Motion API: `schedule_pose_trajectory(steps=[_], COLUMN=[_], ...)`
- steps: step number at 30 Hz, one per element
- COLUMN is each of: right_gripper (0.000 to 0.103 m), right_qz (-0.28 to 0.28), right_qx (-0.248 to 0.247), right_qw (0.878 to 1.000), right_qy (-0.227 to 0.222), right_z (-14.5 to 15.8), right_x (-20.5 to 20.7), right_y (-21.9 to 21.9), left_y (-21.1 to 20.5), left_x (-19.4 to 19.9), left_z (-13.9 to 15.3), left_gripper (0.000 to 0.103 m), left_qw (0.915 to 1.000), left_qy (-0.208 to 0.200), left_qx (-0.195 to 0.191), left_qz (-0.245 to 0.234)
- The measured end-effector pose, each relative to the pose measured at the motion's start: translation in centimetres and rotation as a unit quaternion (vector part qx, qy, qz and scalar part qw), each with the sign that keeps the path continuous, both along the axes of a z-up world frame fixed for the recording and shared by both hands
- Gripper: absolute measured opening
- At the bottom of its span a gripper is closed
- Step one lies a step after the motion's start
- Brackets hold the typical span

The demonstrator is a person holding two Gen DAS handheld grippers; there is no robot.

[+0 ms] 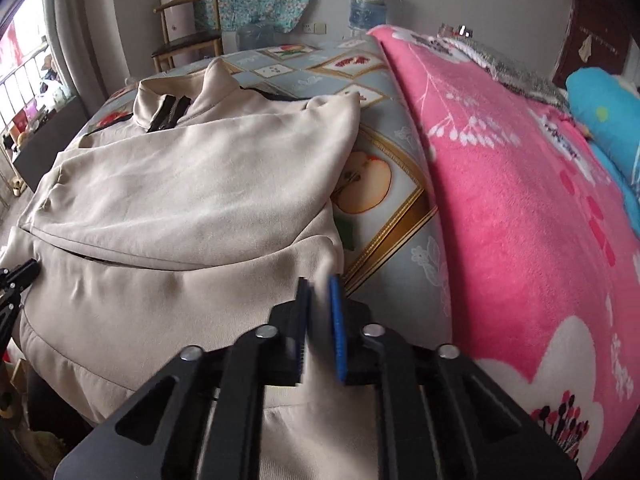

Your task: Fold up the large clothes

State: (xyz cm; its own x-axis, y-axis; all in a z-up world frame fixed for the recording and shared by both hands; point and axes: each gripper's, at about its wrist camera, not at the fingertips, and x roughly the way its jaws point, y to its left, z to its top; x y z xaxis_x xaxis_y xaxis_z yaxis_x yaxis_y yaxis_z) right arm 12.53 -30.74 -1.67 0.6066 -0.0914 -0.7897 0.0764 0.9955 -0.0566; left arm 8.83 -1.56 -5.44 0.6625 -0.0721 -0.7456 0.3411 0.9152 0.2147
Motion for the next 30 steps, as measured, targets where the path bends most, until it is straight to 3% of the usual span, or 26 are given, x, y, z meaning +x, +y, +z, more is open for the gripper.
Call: schedule_pose_trajectory(steps=[3, 5, 8, 10, 11, 14, 16, 18, 20, 22, 26, 30], right_gripper=[0.007, 0.007, 0.007, 0.007, 0.009, 0.029, 0.031, 0.032, 0.032, 0.032, 0.032, 0.031], right_qz=[-0.007, -0.013, -0.027, -0.031, -0.033, -0.045, -0.064, -0.069, -0.04, 0.025, 0.158, 0.207], right_qx=[-0.012, -0.016, -0.033, -0.04, -0.043, -0.031, -0.007, 0.048, 0.103, 0.135, 0.133, 0.119], right_qw=[0.999, 0.998, 0.998, 0.999, 0.999, 0.998, 0.997, 0.994, 0.99, 0.987, 0.978, 0.971], right_qy=[-0.049, -0.059, -0.037, 0.005, -0.004, -0.018, -0.043, -0.07, -0.087, -0.081, -0.03, 0.023], right_z=[2.0, 2.0, -0.7, -3.6, -3.5, -1.0, 1.2, 3.3, 4.5, 4.7, 2.3, -1.8], right_x=[-1.0, -0.6, 1.1, 2.2, 2.0, 1.1, -0.4, -1.9, -3.0, -3.4, -2.7, -0.4], right_y=[0.5, 0.4, -0.5, -1.4, -1.6, -2.3, -3.3, -3.9, -2.8, 0.9, 10.3, 16.0], left_y=[0.0, 0.0, -0.1, -0.2, -0.2, -0.2, -0.1, 0.1, 0.2, 0.4, 1.0, 2.4], left_x=[0.0, 0.0, -0.1, 0.0, 0.0, 0.0, -0.1, -0.1, 0.0, 0.0, 0.2, 0.6], left_z=[0.1, 0.1, 0.0, 0.1, 0.1, 0.0, 0.0, 0.0, 0.0, 0.1, 0.2, 0.2], left_gripper=[0.002, 0.002, 0.002, 0.002, 0.002, 0.003, 0.003, 0.003, 0.003, 0.003, 0.003, 0.006], left_qw=[1.0, 1.0, 1.0, 1.0, 1.0, 1.0, 1.0, 1.0, 1.0, 0.9999, 0.9992, 0.9959], left_qy=[0.001, 0.001, 0.0, 0.0, 0.001, 0.001, 0.0, 0.0, 0.001, 0.003, 0.011, 0.025], left_qx=[-0.001, 0.002, 0.007, 0.006, 0.005, 0.007, 0.004, 0.0, -0.005, -0.012, -0.037, -0.086], left_qz=[0.001, 0.001, 0.001, 0.0, 0.0, -0.001, -0.002, -0.003, -0.004, -0.004, -0.003, -0.009])
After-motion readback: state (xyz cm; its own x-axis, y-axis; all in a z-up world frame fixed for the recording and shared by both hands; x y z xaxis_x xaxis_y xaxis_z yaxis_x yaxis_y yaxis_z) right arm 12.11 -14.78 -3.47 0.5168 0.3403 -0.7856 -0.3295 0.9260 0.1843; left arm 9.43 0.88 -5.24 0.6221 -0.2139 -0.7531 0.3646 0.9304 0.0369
